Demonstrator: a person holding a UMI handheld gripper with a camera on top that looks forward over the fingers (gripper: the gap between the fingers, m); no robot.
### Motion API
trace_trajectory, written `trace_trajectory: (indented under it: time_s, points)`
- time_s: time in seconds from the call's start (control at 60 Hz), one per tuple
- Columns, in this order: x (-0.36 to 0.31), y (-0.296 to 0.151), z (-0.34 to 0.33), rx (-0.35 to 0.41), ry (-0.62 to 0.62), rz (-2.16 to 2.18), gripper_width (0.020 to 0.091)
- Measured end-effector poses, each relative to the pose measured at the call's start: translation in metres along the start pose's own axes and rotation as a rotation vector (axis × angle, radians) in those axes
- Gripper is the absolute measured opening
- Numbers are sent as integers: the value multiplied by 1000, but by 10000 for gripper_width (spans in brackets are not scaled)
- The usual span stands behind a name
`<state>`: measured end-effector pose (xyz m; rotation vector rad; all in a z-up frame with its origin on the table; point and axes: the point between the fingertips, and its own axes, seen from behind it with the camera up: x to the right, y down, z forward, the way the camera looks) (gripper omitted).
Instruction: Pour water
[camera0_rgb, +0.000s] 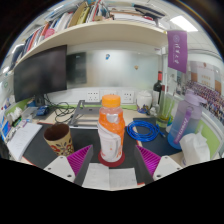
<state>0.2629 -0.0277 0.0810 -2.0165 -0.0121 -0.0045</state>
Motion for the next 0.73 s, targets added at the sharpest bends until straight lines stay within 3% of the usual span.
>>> trace_trajectory:
  time_s: [0.15, 0.467, 0.6, 0.733]
  points:
    - [-10, -25, -67, -37, 48, 91, 851]
    - [-29, -95, -149, 71, 122, 40, 855]
    - [-40, -99, -159, 96, 117, 38, 850]
    - [-41, -92, -158, 76, 132, 30, 844]
